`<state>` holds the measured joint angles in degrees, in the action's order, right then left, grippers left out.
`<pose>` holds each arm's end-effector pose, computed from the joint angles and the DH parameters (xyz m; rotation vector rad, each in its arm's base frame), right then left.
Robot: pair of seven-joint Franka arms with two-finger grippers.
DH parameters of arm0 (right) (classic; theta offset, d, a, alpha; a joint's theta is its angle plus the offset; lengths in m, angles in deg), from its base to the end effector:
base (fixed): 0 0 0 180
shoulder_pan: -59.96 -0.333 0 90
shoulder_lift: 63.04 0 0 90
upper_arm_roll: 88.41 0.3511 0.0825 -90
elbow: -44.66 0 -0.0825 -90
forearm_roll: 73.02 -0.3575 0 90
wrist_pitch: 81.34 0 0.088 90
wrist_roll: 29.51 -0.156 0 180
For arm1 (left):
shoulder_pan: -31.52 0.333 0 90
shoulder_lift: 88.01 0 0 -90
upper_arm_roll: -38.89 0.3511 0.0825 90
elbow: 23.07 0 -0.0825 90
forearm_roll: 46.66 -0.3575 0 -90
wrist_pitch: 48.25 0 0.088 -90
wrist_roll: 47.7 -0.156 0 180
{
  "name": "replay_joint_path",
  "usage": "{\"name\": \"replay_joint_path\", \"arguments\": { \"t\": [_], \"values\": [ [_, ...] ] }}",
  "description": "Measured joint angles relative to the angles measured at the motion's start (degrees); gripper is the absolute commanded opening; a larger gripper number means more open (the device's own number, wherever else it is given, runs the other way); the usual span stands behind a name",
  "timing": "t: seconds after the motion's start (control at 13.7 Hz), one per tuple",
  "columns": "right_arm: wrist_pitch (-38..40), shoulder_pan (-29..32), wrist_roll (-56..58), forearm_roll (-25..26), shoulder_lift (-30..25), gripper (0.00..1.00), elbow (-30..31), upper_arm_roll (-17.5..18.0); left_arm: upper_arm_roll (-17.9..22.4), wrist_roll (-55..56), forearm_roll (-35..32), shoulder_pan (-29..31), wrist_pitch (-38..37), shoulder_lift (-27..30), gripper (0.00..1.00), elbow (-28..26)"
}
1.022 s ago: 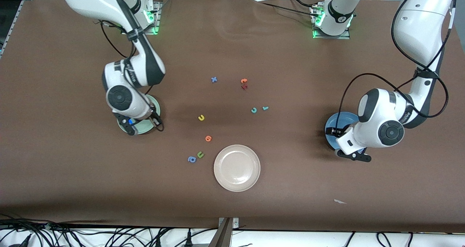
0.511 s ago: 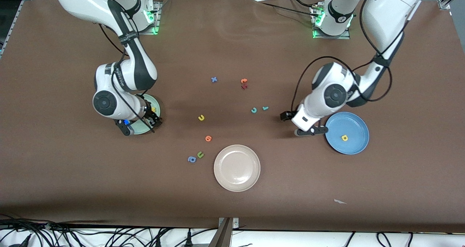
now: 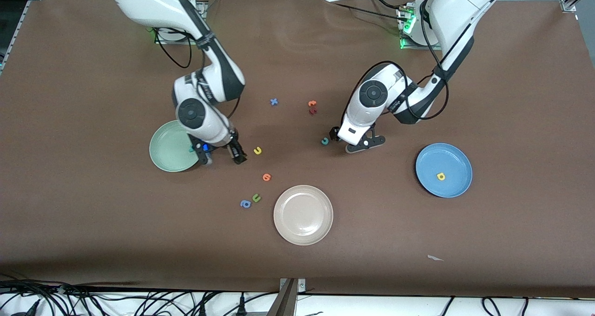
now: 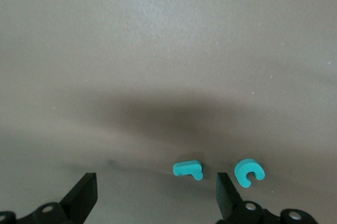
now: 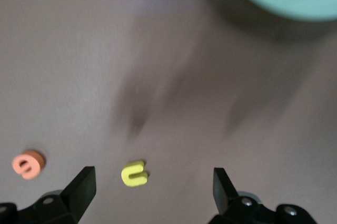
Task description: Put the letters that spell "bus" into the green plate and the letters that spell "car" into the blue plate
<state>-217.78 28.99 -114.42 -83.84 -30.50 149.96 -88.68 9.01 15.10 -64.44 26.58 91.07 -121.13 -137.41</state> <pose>0.5497 0.3361 0.2174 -2.6467 1.5938 0.1847 0.5017 -0.3284 0.1988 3.0775 0.4807 -0.1388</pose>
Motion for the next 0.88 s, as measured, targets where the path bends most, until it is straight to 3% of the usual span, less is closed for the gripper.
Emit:
{"name": "replay_joint_path", "arguments": {
  "t": [0.44, 0.58, 0.88],
  "values": [
    [-6.91, -3.52, -1.5, -0.01, 4.37, 0.87, -0.02, 0.02, 0.13, 2.11, -0.01, -0.39, 0.27, -1.89, 0.88, 0.75],
    [-7.77, -3.52, -1.53, -0.01, 4.38, 0.72, -0.05, -0.05, 0.27, 3.04, -0.01, -1.12, 0.34, -2.37, 0.86, 1.08],
    [-8.48, -3.52, -1.54, 0.0, 4.46, 0.61, -0.05, -0.22, 0.63, 4.25, -0.01, -2.21, 0.35, -3.31, 0.73, 2.3]
  ]
}}
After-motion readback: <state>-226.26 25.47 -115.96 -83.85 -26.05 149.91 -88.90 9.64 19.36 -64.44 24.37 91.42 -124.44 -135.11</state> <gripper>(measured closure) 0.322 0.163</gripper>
